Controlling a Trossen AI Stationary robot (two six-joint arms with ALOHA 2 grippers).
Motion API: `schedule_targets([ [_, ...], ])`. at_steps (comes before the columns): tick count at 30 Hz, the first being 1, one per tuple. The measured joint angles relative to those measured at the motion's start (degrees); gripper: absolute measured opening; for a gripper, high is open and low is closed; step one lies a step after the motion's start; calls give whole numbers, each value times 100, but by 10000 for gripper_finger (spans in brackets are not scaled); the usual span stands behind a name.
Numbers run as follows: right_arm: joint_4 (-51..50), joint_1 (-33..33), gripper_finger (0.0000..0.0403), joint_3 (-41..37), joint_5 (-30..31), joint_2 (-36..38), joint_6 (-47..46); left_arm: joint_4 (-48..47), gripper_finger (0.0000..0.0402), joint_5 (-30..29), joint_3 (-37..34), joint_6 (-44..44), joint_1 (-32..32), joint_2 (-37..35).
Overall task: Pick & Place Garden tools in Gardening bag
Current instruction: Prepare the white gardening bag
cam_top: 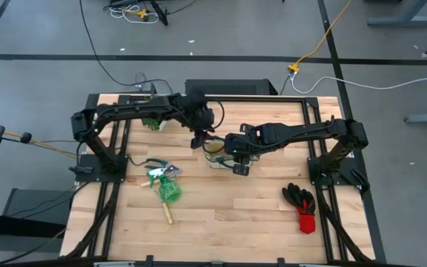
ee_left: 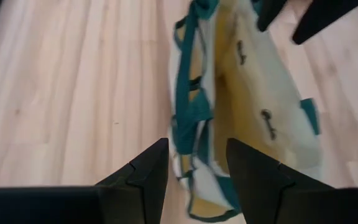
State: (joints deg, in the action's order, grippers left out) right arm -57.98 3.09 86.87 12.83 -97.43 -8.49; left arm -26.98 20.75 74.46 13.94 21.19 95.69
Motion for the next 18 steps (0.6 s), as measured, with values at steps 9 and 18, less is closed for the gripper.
schedule_targets([
  [9,2,0,143,0,-23,-2,-6,-5,167,-110,0,-276,-123,119],
  [18,7,0,143,-2,-23,-2,-4,47,167,-288,-4,-281,-120,157],
])
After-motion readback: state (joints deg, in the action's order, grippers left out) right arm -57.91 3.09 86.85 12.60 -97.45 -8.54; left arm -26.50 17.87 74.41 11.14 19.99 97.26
